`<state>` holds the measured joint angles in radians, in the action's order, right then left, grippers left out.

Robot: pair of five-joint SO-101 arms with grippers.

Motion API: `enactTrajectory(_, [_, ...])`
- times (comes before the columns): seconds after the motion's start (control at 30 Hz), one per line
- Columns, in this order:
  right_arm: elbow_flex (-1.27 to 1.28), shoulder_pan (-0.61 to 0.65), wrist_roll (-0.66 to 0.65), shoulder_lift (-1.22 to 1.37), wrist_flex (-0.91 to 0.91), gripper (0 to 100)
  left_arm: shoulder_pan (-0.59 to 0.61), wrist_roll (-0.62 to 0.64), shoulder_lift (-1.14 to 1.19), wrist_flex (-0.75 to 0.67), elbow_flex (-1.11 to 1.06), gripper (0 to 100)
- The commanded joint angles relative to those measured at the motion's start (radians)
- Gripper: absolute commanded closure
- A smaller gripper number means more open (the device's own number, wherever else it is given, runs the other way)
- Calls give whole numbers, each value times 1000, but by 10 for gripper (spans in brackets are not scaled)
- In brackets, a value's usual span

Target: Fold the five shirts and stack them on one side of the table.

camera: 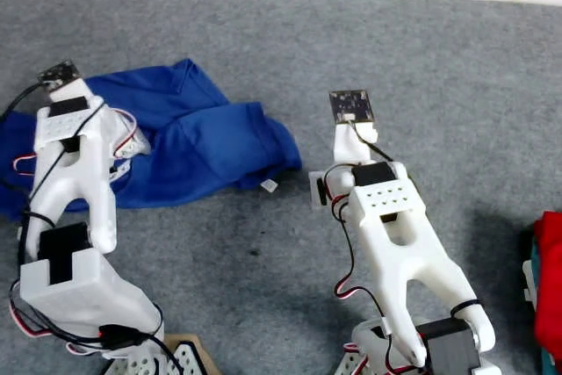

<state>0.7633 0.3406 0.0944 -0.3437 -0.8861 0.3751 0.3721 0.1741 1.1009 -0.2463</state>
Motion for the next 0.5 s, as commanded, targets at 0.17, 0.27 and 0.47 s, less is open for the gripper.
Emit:
enactTrajectory(0.17, [-4,1,3,-15,15,840,-54,-6,2,-17,12,998])
enactTrajectory(0.27, [-4,1,3,-12,15,840,-54,-6,2,-15,7,960])
enactTrajectory(0.47, [-4,1,3,-10,15,840,-54,-3,-5,-11,12,992])
